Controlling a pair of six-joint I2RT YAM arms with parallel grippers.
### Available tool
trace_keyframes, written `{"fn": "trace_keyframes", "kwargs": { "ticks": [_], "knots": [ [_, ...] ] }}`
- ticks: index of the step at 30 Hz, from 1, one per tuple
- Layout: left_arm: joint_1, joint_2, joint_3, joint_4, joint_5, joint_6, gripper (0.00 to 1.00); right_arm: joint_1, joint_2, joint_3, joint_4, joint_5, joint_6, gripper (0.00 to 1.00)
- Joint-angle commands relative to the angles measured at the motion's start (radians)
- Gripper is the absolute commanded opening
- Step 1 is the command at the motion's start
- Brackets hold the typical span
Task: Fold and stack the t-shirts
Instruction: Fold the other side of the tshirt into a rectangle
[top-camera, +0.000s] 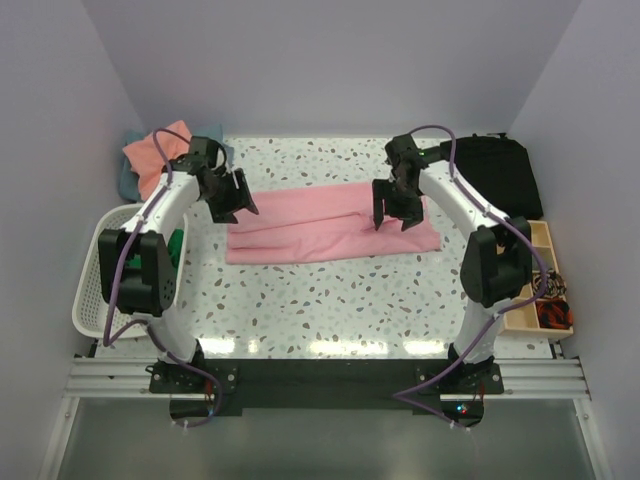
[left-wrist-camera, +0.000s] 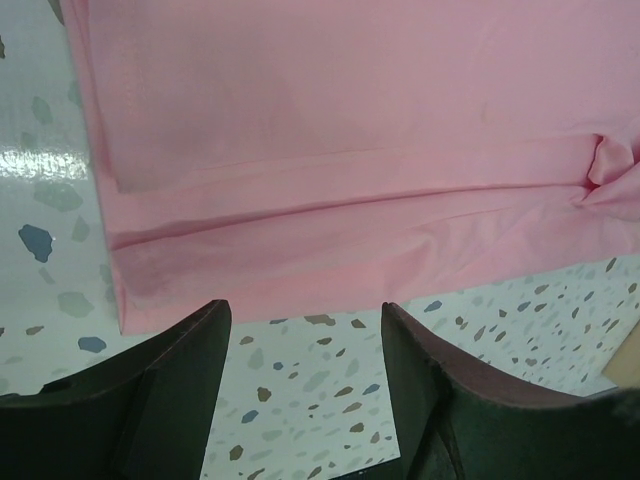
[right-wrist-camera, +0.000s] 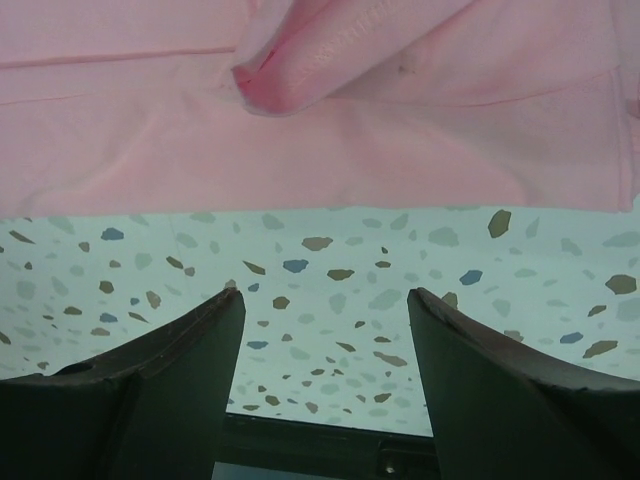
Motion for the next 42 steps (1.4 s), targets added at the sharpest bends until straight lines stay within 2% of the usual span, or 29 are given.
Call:
{"fn": "trace_keyframes", "kwargs": {
  "ticks": [1, 6, 15, 20, 30, 37, 42],
  "knots": [
    [-0.014, -0.067, -0.038, 0.0, -0.001, 0.04, 0.66, 0.004, -0.009, -0.009, 0.035, 0.042, -0.005, 0.71],
    [-0.029, -0.047, -0.046, 0.006, 0.001, 0.029, 0.65, 0.003, 0.141, 0.1, 0.009, 0.066, -0.002, 0.7],
    [-0.069, -0.027, -0.026, -0.142, -0.05, 0.053, 0.63, 0.003, 0.234, 0.178, 0.015, 0.051, 0.007, 0.7],
    [-0.086, -0.083, -0.07, -0.135, -0.077, 0.043, 0.64, 0.003, 0.282, 0.209, 0.041, 0.045, 0.0, 0.7],
    [-0.115, -0.127, -0.173, -0.11, -0.083, 0.02, 0.63, -0.014, 0.471, 0.47, -0.011, 0.036, -0.026, 0.7],
    [-0.115, -0.148, -0.205, -0.07, -0.1, 0.014, 0.63, -0.037, 0.528, 0.566, 0.023, -0.039, -0.042, 0.7],
    [-0.114, -0.119, -0.19, -0.024, -0.137, 0.007, 0.64, -0.039, 0.461, 0.55, 0.093, -0.092, -0.026, 0.72]
  ]
}}
